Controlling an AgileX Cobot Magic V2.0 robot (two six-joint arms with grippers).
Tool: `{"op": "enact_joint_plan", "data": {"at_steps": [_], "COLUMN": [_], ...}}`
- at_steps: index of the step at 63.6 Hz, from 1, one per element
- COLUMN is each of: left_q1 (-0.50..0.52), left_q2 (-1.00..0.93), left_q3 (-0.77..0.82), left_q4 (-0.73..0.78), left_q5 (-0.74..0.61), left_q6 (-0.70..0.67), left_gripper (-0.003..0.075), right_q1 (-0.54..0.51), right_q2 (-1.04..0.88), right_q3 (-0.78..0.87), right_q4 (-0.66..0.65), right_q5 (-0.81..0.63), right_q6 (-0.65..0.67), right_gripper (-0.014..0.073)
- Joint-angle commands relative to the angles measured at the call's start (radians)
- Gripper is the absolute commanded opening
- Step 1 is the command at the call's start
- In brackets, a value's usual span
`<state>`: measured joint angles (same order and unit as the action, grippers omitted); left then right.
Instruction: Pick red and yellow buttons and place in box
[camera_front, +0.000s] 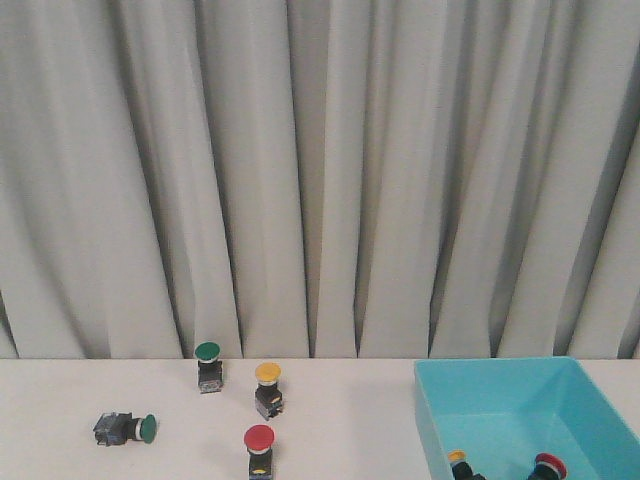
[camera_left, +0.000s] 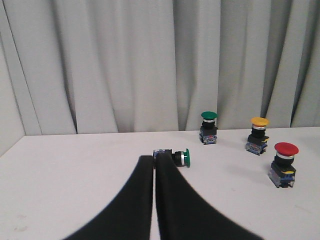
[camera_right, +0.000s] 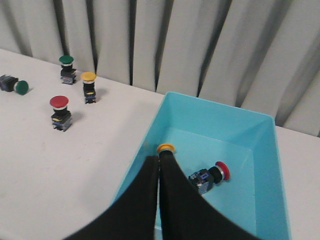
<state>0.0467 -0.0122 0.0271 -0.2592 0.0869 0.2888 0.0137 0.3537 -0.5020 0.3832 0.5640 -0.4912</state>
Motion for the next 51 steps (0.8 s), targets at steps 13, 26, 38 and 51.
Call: {"op": "enact_joint_plan", "data": {"at_steps": [13,26,38,51], "left_q1": [0.002,0.002,0.002,0.002], "left_q2": [-0.014,-0.014,-0.014,-0.014], "left_q3": [0.01,0.01,0.01,0.01], "left_q4": [-0.004,-0.004,-0.004,-0.004], "left_q5": [-0.068,-0.068,-0.068,-0.068], "left_q6": [-0.005,-0.005,-0.005,-0.005], "left_gripper": [-0.0006,-0.0006,-0.0006,-0.0006], "right_q1": [-0.004,-0.004,-0.004,-0.004], "right_q2": [-0.262,-0.352,-0.368,-0.368], "right_q3": [0.356,0.524,0.546,0.546], "right_q4": [-0.044,-0.194,-0.489,-0.57], "right_q5": [-0.382,-0.393,-0.418,-0.437], "right_q6": [0.113,0.336,0.547,0.632], "right_gripper": [-0.0008,-0.0008,-0.0008,-0.0008]}}
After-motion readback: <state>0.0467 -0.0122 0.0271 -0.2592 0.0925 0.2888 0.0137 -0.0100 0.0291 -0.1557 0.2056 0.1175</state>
